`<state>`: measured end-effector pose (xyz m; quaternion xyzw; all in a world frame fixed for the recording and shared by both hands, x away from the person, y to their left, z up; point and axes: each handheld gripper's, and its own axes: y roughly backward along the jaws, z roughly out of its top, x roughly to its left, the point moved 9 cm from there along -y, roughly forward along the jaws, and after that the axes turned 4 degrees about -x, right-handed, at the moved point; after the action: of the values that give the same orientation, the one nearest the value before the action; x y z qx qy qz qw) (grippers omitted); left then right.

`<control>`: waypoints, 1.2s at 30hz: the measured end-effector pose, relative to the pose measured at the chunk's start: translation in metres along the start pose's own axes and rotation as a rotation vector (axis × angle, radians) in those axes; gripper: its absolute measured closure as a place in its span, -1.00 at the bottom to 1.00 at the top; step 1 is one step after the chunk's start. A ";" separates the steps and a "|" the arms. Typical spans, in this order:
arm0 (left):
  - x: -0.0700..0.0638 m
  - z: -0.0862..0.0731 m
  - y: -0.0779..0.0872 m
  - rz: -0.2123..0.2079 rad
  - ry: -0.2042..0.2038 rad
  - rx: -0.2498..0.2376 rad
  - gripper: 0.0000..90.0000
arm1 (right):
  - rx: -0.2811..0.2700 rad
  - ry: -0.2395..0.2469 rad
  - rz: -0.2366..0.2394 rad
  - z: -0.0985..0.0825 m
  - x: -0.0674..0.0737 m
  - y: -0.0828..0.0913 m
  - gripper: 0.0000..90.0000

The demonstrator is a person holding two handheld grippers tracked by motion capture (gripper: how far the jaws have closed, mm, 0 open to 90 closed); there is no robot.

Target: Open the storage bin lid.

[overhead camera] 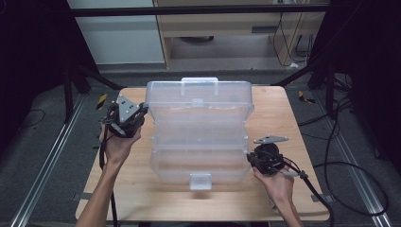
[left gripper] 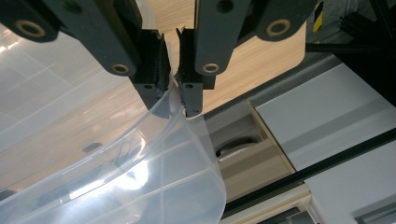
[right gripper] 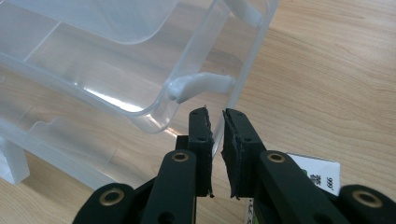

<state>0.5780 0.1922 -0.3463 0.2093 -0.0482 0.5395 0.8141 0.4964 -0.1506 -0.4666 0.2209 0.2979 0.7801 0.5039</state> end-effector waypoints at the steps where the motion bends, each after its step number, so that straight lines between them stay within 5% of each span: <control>1: 0.000 0.000 0.000 0.000 0.000 0.000 0.84 | 0.000 0.000 0.000 0.000 0.000 0.000 0.81; 36: 0.015 0.015 -0.027 -0.001 0.046 -0.009 0.85 | -0.005 0.018 0.013 0.000 0.000 0.000 0.81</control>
<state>0.6106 0.1903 -0.3360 0.1932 -0.0321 0.5435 0.8162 0.4962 -0.1508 -0.4667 0.2146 0.2989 0.7860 0.4968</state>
